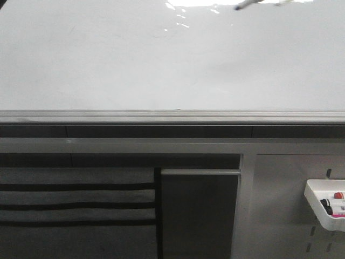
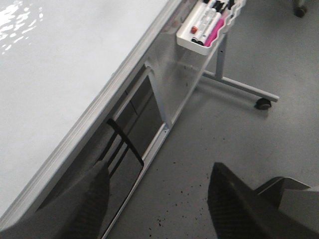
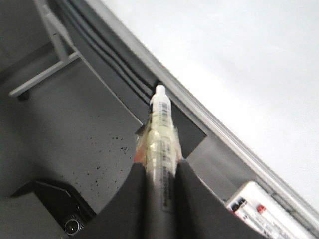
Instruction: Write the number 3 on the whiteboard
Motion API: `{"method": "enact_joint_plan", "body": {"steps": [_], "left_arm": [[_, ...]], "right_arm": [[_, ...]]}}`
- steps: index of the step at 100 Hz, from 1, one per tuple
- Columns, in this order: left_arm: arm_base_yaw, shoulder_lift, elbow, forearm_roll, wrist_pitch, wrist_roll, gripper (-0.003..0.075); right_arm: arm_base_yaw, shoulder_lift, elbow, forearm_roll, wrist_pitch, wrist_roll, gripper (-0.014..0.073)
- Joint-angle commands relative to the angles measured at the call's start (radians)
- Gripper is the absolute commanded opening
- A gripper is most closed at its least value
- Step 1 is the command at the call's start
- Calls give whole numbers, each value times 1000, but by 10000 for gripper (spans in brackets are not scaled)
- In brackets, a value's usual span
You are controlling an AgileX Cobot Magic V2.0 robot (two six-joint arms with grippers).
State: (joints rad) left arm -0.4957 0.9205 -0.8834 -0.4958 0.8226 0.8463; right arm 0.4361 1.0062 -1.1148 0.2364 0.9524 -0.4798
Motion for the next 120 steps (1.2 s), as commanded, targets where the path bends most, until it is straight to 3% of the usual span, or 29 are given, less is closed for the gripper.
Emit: {"method": "enact_joint_plan", "body": {"steps": [1, 14, 41, 82, 120], "left_arm": [[22, -43, 12, -63, -112, -16, 401], [22, -49, 19, -63, -144, -16, 389], [22, -47, 19, -63, -144, -16, 386], [22, -47, 19, -63, -144, -16, 386], [22, -47, 19, -63, -144, -16, 386]], "right_arm": [[-70, -76, 56, 20, -118, 54, -28], [-82, -110, 130, 22, -189, 54, -28], [-82, -51, 115, 111, -228, 54, -28], [-82, 315, -262, 191, -47, 46, -28], [-82, 531, -452, 164, -88, 45, -28]]}}
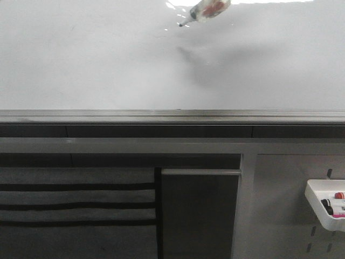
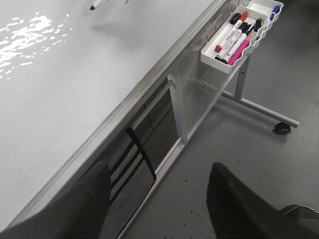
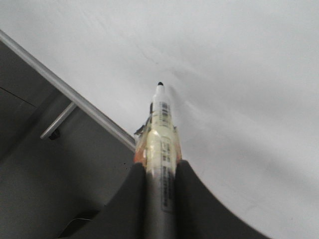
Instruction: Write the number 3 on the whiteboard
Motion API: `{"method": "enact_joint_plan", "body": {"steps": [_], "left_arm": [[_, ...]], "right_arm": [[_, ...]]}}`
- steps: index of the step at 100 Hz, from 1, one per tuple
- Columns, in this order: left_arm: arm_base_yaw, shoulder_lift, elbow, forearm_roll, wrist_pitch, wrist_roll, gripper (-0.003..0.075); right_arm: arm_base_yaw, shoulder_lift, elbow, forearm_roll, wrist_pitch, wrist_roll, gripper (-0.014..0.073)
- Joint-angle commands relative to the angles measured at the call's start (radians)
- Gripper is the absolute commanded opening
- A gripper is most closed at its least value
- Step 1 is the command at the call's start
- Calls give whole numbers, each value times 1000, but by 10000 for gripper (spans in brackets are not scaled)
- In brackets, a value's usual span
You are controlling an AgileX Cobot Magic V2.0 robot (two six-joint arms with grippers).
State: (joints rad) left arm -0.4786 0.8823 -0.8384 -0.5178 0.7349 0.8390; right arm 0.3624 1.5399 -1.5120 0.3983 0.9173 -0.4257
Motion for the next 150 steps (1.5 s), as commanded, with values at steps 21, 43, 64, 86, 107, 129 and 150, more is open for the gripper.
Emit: {"method": "enact_joint_plan", "body": {"steps": [21, 43, 64, 86, 107, 129, 150], "left_arm": [[5, -9, -26, -41, -56, -9, 386], [5, -9, -26, -41, -58, -9, 386], [5, -9, -26, -41, -62, -9, 386], [5, -9, -26, -41, -62, -9, 386], [5, -9, -26, -41, -62, -9, 386], [5, -9, -26, -41, -62, -9, 386], [5, -9, -26, -41, -62, -9, 386]], "right_arm": [[-31, -3, -56, -110, -94, 79, -28], [-17, -8, 7, -102, -24, 76, -28], [35, 37, 8, -105, -133, 78, -28], [-24, -32, 60, -136, 7, 87, -28], [62, 5, 136, -78, -196, 78, -28], [100, 8, 44, -8, -47, -16, -28], [199, -260, 356, 279, -114, -386, -27]]}}
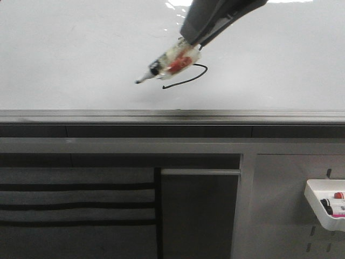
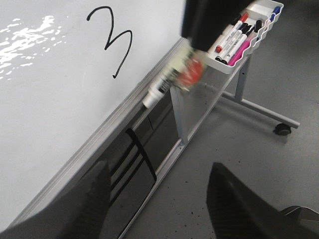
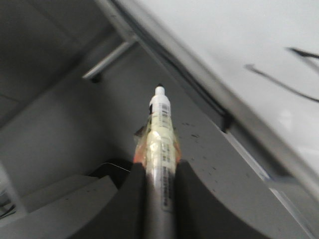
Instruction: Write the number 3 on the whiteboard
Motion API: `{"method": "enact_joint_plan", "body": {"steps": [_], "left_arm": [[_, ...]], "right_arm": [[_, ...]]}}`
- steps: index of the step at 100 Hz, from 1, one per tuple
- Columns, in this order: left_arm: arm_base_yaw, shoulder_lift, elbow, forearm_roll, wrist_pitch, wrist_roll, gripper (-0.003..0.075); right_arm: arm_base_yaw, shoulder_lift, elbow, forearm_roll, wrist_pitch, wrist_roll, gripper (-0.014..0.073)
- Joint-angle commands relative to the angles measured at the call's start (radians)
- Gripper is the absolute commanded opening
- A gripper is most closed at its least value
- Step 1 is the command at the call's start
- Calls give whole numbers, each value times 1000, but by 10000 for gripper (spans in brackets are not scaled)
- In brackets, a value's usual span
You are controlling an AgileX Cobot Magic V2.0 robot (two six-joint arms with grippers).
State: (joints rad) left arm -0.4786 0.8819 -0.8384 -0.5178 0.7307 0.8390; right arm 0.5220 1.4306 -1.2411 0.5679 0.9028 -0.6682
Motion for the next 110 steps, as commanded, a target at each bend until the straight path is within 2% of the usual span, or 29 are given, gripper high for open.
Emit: {"method": "enact_joint_plan", "body": {"steps": [1, 12, 25, 42, 63, 81, 110], "left_arm": [[5, -8, -26, -41, -58, -9, 386], [5, -8, -26, -41, -58, -9, 386], [5, -8, -26, -41, -60, -9, 386], [5, -8, -26, -41, -60, -9, 386], [5, 6, -26, -70, -112, -9, 386], [-52, 81, -40, -70, -107, 164, 386], [-176, 228, -136, -56, -124, 264, 386]], "right_arm": [[43, -159, 103, 110, -111, -148, -28], [66, -269, 195, 108, -166, -197, -27], [66, -321, 212, 60, -163, -237, -28], [66, -324, 212, 57, -136, -465, -27], [66, -324, 212, 57, -183, -667, -27], [66, -324, 212, 57, -253, -684, -27], [66, -324, 212, 57, -257, -686, -27]]}}
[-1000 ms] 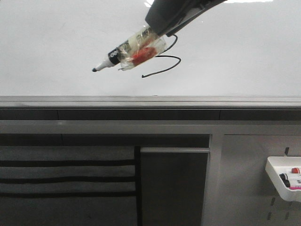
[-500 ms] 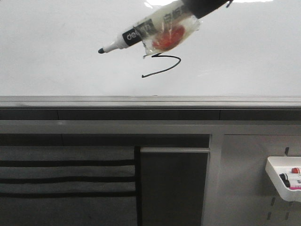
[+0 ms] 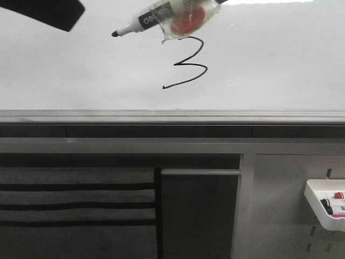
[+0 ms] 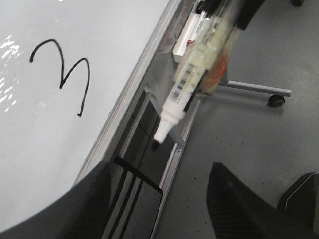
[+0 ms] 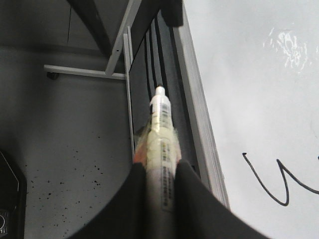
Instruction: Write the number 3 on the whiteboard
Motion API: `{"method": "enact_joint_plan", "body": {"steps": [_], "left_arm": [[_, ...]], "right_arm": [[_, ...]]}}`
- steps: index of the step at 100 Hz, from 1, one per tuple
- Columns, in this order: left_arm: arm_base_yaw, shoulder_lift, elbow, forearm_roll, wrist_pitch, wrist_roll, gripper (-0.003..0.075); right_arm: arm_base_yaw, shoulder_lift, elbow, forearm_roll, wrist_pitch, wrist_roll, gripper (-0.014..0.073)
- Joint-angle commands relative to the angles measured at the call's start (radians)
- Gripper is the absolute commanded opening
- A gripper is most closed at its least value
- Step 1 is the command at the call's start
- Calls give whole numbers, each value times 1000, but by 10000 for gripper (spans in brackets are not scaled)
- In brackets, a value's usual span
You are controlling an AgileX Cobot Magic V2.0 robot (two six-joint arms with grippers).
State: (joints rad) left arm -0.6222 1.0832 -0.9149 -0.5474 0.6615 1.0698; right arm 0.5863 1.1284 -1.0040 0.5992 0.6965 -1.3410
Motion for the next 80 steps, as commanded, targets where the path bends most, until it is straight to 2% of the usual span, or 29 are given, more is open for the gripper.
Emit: {"method": "enact_joint_plan", "body": {"steps": [1, 42, 52, 64, 80], "left_arm": [[-37, 30, -64, -26, -55, 37, 386], [-66, 208, -191, -23, -45, 117, 372], [-66, 212, -195, -28, -26, 159, 296], [-66, 212, -195, -28, -21, 162, 167], [-66, 212, -195, -28, -21, 162, 50]], "right_arm": [[2, -22, -25, 25, -50, -13, -27], [2, -22, -25, 25, -50, -13, -27], [2, -22, -24, 25, -50, -13, -27], [2, -22, -24, 25, -50, -13, -27], [2, -22, -24, 25, -50, -13, -27]]}}
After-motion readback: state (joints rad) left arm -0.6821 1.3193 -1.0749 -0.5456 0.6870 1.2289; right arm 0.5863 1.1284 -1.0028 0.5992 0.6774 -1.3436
